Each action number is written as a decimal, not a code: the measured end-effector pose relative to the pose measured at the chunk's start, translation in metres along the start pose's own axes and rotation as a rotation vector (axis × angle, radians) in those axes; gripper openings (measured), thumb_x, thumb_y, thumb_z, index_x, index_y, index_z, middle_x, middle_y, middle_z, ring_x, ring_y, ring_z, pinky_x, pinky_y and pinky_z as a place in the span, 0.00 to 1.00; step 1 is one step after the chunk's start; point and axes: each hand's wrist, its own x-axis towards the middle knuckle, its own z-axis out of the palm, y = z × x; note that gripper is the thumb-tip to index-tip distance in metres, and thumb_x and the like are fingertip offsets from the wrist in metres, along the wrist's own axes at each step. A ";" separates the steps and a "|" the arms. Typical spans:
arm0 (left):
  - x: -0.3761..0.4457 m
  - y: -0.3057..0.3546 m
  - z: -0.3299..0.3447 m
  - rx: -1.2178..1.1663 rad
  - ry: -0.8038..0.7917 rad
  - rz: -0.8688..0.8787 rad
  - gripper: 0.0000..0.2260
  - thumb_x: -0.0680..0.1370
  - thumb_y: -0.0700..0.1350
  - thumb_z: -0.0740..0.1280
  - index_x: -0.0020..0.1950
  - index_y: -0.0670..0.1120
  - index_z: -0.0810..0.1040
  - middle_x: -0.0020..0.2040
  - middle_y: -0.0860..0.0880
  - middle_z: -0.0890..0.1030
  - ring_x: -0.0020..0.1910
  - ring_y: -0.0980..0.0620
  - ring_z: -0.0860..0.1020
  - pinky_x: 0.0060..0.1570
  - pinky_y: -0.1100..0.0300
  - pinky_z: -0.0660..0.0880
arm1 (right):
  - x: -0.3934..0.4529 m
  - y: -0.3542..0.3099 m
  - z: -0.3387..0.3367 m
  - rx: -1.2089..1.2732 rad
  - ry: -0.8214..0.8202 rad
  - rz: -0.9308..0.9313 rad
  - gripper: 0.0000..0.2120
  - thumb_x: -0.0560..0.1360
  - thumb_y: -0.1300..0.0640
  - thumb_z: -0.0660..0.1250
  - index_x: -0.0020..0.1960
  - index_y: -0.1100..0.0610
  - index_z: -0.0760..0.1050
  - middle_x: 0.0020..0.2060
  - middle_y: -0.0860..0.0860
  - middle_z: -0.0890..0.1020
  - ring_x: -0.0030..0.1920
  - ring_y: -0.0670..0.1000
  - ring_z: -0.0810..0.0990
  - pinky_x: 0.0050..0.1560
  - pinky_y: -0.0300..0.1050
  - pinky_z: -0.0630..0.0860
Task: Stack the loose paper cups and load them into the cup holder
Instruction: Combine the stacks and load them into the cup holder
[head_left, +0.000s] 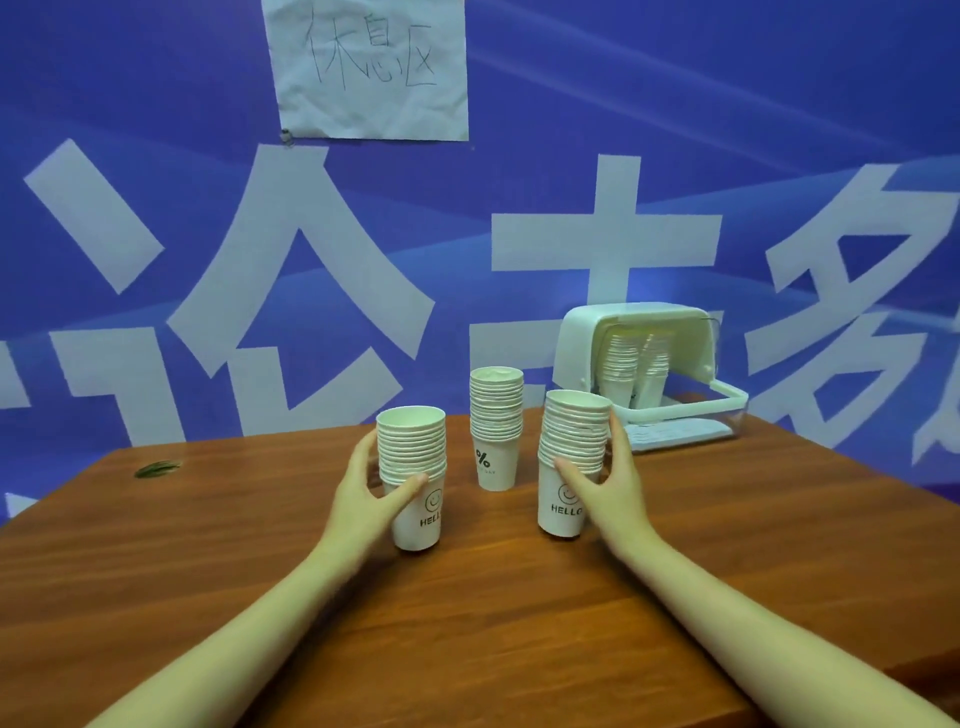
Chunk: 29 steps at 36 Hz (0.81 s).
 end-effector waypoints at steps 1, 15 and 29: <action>0.000 0.005 0.008 -0.008 -0.012 0.007 0.30 0.73 0.46 0.74 0.70 0.59 0.64 0.61 0.63 0.72 0.60 0.62 0.72 0.59 0.60 0.70 | 0.005 0.002 -0.005 0.038 0.035 0.015 0.37 0.72 0.63 0.74 0.74 0.46 0.61 0.63 0.41 0.75 0.61 0.35 0.74 0.54 0.27 0.73; 0.047 0.083 0.178 -0.059 -0.219 0.075 0.28 0.71 0.51 0.75 0.68 0.56 0.68 0.59 0.55 0.79 0.56 0.60 0.78 0.56 0.62 0.76 | 0.064 0.043 -0.150 -0.062 0.356 0.137 0.35 0.74 0.60 0.71 0.76 0.51 0.59 0.64 0.48 0.74 0.58 0.41 0.76 0.59 0.47 0.76; 0.181 0.091 0.291 -0.098 -0.106 0.060 0.28 0.70 0.51 0.75 0.67 0.53 0.69 0.49 0.61 0.79 0.53 0.55 0.79 0.48 0.63 0.73 | 0.088 0.086 -0.171 -0.004 0.468 0.135 0.34 0.73 0.54 0.74 0.74 0.50 0.62 0.60 0.47 0.79 0.58 0.45 0.80 0.58 0.46 0.77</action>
